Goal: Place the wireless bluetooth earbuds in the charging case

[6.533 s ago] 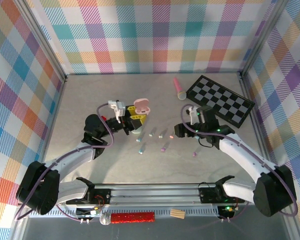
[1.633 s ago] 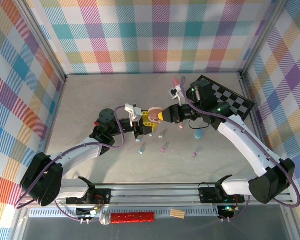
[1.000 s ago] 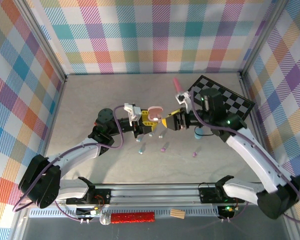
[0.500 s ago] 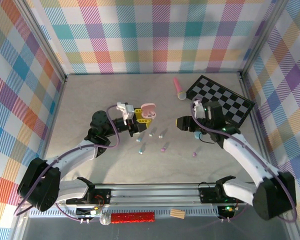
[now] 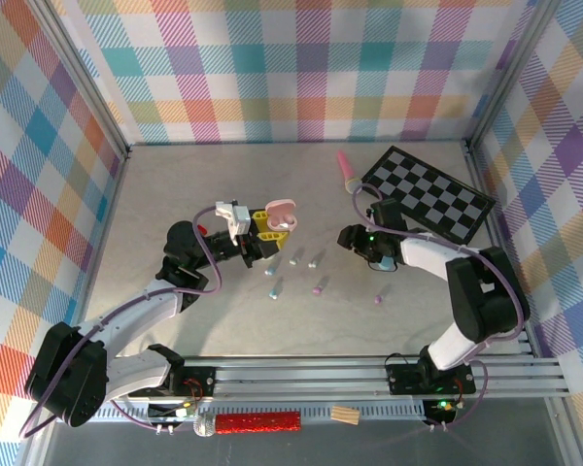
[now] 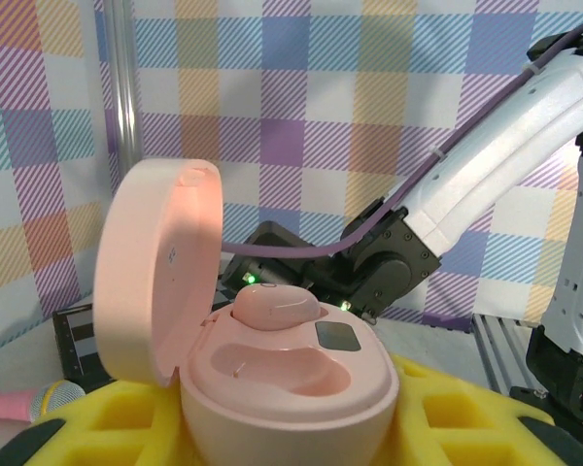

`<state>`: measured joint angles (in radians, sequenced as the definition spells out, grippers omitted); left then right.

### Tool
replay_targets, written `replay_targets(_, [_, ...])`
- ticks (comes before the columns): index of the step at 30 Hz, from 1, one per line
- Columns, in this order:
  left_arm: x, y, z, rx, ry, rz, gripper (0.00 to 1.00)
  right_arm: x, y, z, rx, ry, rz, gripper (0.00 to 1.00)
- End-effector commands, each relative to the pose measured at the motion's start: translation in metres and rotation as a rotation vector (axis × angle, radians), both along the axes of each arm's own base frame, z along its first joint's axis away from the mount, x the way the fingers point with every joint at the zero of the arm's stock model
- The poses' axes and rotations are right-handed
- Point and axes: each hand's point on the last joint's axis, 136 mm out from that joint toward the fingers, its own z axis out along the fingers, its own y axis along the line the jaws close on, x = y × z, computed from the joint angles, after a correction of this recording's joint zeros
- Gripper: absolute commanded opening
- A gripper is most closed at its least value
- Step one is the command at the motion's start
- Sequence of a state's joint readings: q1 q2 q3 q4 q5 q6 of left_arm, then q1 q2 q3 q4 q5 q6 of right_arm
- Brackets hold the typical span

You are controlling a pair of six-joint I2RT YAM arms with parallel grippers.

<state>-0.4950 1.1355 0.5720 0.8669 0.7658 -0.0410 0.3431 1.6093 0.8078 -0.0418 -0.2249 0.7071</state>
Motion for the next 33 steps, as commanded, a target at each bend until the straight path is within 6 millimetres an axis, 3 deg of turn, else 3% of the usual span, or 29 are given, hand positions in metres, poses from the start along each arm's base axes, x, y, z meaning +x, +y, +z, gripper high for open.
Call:
replay_targets(1, [-0.006, 0.003, 0.011, -0.028, -0.035, -0.011, 0.38, 0.006, 0.005, -0.004, 0.049, 0.002, -0.031, 0.56])
replay_targets(11, [-0.005, 0.001, 0.012, -0.026, -0.034, -0.024, 0.38, 0.015, 0.001, -0.022, 0.001, 0.024, -0.041, 0.56])
replay_targets(23, [-0.003, 0.001, 0.009, -0.027, -0.021, -0.013, 0.38, 0.041, -0.015, -0.015, -0.045, -0.023, -0.052, 0.56])
replay_targets(33, [-0.001, 0.0, 0.008, -0.027, -0.019, -0.017, 0.38, 0.063, -0.015, -0.015, -0.022, -0.045, -0.041, 0.54])
